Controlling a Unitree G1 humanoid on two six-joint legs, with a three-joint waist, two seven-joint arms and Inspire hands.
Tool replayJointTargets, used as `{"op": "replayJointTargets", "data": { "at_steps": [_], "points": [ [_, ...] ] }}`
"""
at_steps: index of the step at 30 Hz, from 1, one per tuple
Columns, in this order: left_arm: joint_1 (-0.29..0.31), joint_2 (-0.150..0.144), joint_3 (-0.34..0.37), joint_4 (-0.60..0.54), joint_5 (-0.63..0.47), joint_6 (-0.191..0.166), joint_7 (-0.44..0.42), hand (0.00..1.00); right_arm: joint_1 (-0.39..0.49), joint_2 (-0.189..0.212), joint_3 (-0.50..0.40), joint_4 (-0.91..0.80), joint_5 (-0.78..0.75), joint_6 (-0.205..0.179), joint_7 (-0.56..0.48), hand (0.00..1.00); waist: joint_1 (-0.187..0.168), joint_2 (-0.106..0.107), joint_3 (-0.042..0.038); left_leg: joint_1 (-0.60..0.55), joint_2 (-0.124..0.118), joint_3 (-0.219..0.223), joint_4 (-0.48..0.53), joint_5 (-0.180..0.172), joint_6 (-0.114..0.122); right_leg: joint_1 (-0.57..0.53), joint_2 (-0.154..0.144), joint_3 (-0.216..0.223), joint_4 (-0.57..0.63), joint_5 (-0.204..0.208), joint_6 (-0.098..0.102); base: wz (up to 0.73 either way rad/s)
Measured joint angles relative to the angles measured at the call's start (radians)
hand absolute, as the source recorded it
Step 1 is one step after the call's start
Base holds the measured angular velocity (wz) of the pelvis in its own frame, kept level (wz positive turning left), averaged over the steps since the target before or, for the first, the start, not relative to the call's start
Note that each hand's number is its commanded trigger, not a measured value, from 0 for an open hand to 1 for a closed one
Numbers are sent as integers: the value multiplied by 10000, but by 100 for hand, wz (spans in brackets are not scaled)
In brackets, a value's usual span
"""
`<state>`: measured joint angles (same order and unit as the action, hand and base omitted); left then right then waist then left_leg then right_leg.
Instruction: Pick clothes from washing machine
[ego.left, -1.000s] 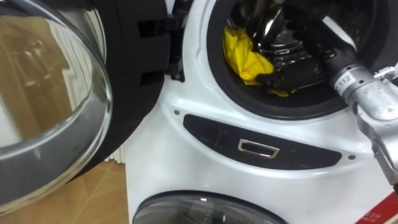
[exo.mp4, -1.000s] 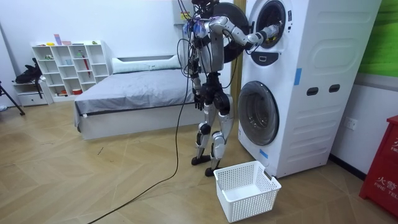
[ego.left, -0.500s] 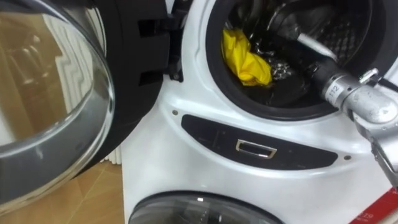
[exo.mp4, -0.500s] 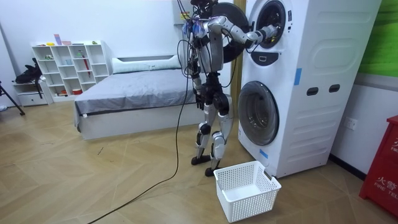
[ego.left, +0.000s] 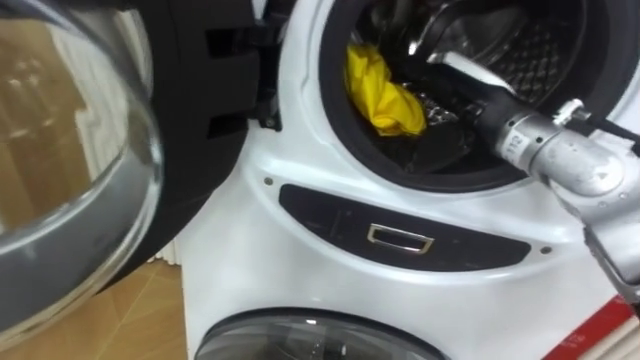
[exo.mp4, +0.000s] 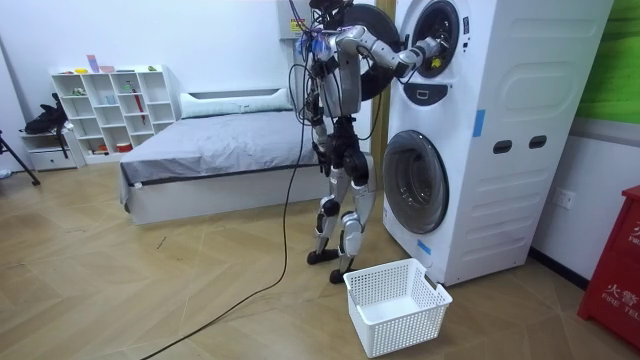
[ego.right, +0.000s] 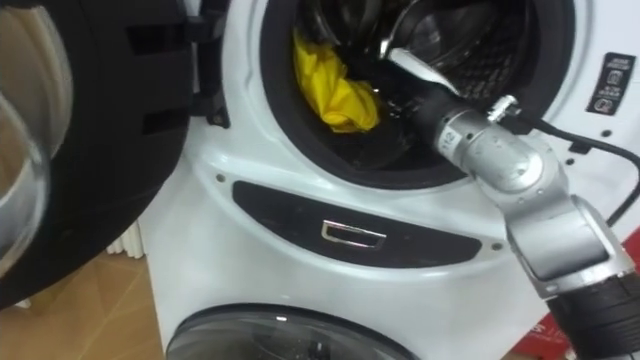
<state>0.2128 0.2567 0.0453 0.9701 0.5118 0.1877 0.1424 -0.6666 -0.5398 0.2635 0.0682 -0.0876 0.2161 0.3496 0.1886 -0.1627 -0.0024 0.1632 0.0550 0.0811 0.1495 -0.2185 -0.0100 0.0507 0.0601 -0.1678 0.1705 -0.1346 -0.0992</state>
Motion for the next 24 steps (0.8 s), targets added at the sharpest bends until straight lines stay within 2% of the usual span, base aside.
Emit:
{"op": "replayJointTargets", "data": {
  "at_steps": [3,5,9,18,24],
  "points": [
    [-104,-14,-202,1,3,16,10,0,-43,338,85,-348,-921,92,-27,100,51,-62,-2,55,37,20,-34,8,-13,6,67,47,-7,-12,-54,-9],
    [-137,-14,-367,3,0,24,14,0,-192,519,91,-404,-1220,328,-233,100,57,-85,11,64,55,21,-46,16,-27,7,91,61,-16,-11,-80,0],
    [-137,-50,-591,3,2,57,19,0,-232,876,-140,-421,-1229,489,-665,100,80,-105,15,51,63,18,-56,19,-33,16,97,24,-37,-15,-96,2],
    [-58,-40,-537,10,1,98,55,0,-219,873,-110,-504,-611,483,-413,100,75,-96,20,44,64,1,-130,19,-33,35,107,25,-155,-13,-87,0],
    [-14,-37,-470,2,-6,92,68,0,-204,566,-106,-1080,-215,493,-299,100,30,-64,24,-47,71,6,-115,19,-33,-17,107,4,-199,-14,-88,1]
  ]
}}
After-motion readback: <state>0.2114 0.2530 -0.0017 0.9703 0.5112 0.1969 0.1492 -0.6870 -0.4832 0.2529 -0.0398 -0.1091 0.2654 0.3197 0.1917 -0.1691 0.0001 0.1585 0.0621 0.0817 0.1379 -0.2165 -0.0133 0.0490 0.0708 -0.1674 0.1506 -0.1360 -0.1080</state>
